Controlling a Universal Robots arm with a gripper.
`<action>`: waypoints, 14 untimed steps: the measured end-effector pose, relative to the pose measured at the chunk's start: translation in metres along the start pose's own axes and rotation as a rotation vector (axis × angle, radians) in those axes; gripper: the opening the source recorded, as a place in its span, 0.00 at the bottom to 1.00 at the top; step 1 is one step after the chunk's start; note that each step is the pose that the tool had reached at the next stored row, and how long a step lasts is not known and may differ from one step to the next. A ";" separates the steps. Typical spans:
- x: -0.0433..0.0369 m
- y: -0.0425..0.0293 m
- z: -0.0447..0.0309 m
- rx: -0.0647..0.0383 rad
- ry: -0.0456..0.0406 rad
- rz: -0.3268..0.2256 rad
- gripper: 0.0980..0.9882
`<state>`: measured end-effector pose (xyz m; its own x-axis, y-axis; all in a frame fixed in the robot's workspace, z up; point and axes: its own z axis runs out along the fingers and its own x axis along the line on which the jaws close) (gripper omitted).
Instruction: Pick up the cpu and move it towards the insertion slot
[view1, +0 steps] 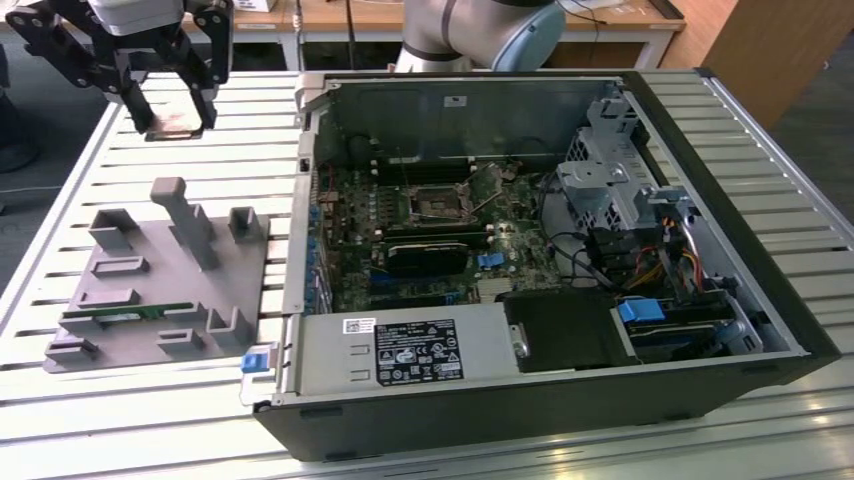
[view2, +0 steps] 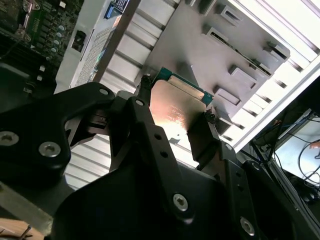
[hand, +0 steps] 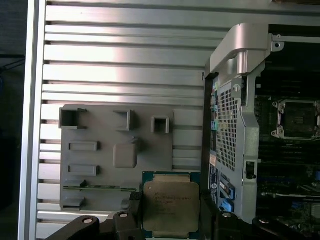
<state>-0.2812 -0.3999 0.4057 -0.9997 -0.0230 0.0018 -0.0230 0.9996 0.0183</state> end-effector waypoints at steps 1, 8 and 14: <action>-0.0016 0.0001 0.0000 0.000 -0.0001 0.000 0.50; -0.0127 0.0009 0.0000 0.000 0.0000 0.000 0.50; -0.0219 0.0019 0.0000 0.000 -0.0001 0.000 0.50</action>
<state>-0.2594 -0.3975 0.4056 -0.9997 -0.0230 0.0017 -0.0230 0.9996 0.0183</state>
